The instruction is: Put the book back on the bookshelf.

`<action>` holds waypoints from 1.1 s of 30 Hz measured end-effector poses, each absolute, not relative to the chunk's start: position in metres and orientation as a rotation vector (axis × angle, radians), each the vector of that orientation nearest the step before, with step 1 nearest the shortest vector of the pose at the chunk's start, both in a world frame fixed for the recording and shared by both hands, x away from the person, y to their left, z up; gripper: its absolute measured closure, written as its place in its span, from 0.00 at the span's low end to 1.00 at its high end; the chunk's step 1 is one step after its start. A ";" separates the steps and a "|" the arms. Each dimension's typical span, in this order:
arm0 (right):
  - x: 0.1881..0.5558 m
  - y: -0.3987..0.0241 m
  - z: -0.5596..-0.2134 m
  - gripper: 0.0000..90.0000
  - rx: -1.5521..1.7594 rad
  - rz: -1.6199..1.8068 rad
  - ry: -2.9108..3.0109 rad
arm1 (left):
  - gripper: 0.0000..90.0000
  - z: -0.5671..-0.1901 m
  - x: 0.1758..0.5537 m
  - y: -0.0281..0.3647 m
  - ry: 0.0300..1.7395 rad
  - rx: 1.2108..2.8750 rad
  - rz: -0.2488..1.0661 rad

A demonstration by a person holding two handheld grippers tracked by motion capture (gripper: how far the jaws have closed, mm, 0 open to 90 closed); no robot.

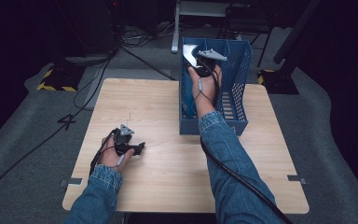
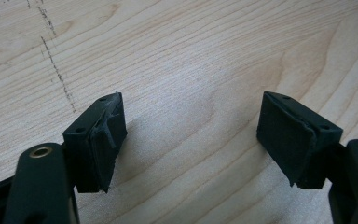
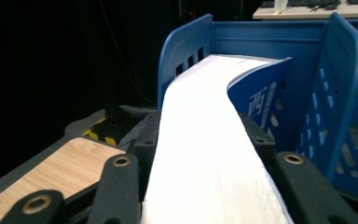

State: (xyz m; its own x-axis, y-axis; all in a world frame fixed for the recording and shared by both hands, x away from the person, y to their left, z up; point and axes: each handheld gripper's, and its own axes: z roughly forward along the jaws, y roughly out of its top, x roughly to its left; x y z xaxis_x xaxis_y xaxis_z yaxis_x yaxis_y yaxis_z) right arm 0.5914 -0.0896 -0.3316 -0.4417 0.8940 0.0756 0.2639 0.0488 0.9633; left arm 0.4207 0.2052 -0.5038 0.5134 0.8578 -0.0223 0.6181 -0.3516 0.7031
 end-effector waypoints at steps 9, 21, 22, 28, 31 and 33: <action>0.591 -0.089 -0.337 0.66 1.132 1.379 1.731 | 0.27 -0.504 0.420 0.205 1.196 2.095 0.468; 0.576 -0.103 -0.327 0.55 1.080 1.363 1.830 | 0.27 -0.504 0.416 0.205 1.199 2.095 0.471; 0.573 -0.105 -0.324 0.53 1.074 1.377 1.828 | 0.27 -0.504 0.415 0.205 1.201 2.091 0.472; 0.557 -0.118 -0.310 0.49 1.025 1.408 1.857 | 0.27 -0.504 0.408 0.208 1.219 2.080 0.475; 0.546 -0.127 -0.305 0.48 1.009 1.421 1.880 | 0.27 -0.504 0.405 0.211 1.226 2.081 0.475; 0.536 -0.135 -0.300 0.47 0.990 1.434 1.901 | 0.27 -0.504 0.403 0.212 1.232 2.076 0.479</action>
